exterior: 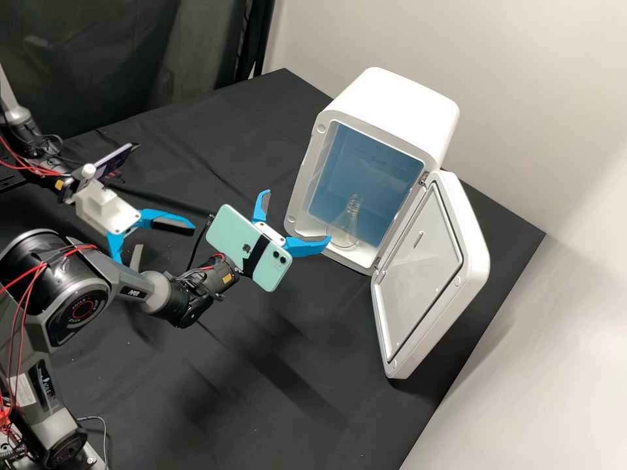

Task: Take the flask out of the incubator

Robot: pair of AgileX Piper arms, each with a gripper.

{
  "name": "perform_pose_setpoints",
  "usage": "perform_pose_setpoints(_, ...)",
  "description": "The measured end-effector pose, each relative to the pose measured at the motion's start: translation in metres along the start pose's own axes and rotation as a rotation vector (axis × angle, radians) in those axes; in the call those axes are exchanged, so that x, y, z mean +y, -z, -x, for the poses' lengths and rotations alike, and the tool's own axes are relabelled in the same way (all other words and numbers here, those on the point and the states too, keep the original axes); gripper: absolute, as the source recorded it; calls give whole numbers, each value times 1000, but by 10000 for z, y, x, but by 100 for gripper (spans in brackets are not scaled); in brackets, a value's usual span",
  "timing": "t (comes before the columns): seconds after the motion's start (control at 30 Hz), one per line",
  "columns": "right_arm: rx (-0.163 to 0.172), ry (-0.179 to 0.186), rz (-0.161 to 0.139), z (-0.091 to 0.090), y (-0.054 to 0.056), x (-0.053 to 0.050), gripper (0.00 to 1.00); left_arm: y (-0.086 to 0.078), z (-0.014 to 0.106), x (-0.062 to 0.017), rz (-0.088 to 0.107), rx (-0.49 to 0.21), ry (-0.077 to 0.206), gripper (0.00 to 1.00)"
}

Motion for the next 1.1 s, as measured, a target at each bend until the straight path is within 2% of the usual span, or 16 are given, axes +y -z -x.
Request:
perform_pose_setpoints(0.03, 0, 0, 0, 0, 0, 0, 100, 54, 8, 10, 8, 14, -3, 100)
perform_pose_setpoints(0.17, 0, 0, 0, 0, 0, 0, 100, 279, 43, 63, 13, 80, -20, 100)
perform_pose_setpoints(0.3, 0, 0, 0, 0, 0, 0, 100, 439, 85, 93, 1, 111, -24, 100)
perform_pose_setpoints(0.53, 0, 0, 0, 0, 0, 0, 100, 618, 112, 167, -16, 134, -40, 100)
perform_pose_setpoints(0.7, 0, 0, 0, 0, 0, 0, 100, 768, 138, 216, -15, 179, -58, 100)
perform_pose_setpoints(0.83, 0, 0, 0, 0, 0, 0, 100, 892, 146, 204, -7, 213, -60, 100)
perform_pose_setpoints(1.1, 0, 0, 0, 0, 0, 0, 100, 1038, 166, 118, 11, 255, -38, 100)
